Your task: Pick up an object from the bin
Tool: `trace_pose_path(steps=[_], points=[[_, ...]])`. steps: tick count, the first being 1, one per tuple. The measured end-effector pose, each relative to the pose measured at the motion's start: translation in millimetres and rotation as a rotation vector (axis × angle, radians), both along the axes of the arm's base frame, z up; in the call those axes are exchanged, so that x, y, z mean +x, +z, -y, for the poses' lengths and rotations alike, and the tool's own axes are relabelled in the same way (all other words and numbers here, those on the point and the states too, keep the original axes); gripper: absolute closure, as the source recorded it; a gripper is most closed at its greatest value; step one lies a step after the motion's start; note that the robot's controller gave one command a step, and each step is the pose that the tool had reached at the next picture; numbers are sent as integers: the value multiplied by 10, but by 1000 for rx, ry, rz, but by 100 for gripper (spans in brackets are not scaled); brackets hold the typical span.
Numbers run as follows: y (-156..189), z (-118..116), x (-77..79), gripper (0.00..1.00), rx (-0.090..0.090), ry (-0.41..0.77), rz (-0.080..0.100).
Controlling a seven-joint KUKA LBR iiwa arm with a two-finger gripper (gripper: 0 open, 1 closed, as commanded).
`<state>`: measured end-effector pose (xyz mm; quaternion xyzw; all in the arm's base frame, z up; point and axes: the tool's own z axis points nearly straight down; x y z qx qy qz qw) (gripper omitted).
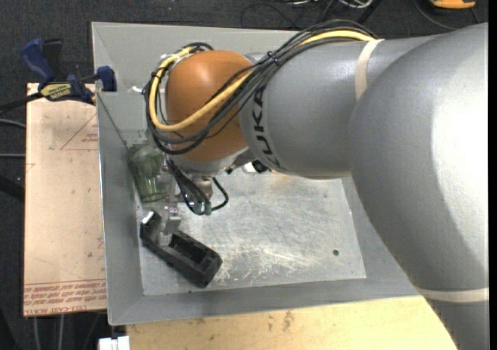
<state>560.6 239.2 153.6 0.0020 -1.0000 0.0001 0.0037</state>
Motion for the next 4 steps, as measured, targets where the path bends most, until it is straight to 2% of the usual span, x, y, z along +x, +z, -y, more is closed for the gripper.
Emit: trace_pose_path(steps=[1,2,3,4], points=[[46,10,22,0,1,-4,7],[-705,391,-511,100,20,106,35],[-705,391,-511,100,20,106,35],[859,301,-342,100,3,152,12]])
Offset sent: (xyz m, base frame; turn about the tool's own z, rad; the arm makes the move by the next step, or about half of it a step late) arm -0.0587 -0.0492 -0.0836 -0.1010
